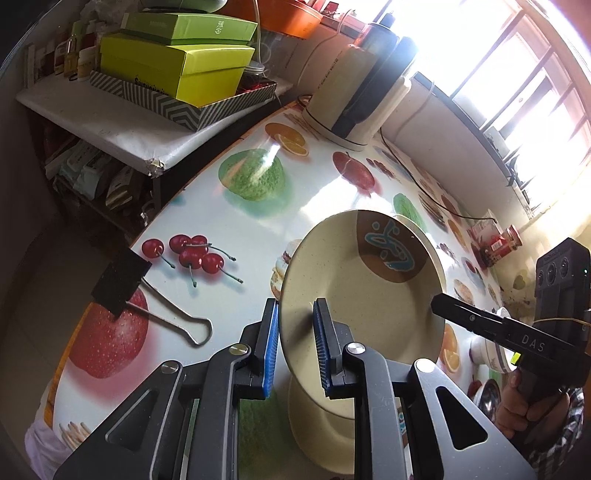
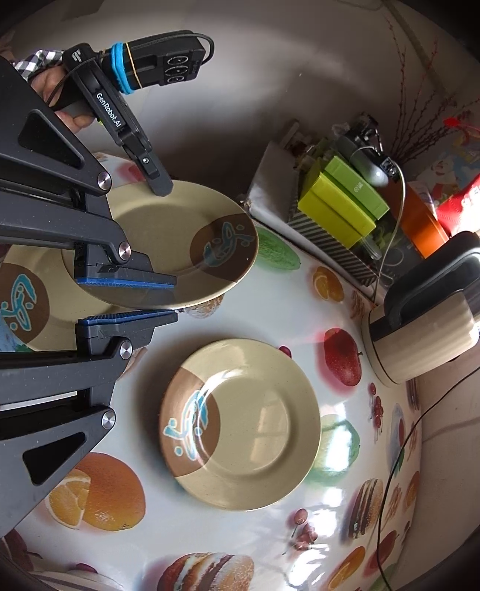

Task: Organize plates and bowls

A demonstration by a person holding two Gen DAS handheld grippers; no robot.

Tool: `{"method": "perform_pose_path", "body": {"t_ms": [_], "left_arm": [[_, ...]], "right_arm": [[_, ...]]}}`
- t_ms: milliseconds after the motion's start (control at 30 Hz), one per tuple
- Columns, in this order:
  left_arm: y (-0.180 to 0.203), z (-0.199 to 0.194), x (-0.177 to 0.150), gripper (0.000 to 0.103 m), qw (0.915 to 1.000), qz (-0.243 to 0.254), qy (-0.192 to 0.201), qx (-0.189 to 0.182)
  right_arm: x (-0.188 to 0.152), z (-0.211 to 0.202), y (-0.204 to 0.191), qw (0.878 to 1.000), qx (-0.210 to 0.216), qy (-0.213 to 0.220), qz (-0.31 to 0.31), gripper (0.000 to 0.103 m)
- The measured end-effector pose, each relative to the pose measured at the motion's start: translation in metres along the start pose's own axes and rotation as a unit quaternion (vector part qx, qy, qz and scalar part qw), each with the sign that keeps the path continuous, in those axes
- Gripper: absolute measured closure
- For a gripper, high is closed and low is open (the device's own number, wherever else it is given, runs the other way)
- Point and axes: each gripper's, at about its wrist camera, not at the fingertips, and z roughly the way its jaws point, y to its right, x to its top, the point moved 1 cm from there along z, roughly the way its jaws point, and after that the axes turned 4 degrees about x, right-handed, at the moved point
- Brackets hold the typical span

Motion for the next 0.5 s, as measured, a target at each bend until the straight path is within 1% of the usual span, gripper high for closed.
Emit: {"method": "perform_pose_path", "body": {"t_ms": [500], "left_arm": [[0.004,-0.004,-0.026,0.084,0.9998,0.004,-0.018,0.001]], "right_arm": [[-0.031,-0.011,0.006,1.000,-0.003,-0.006,0.015,0.091]]}}
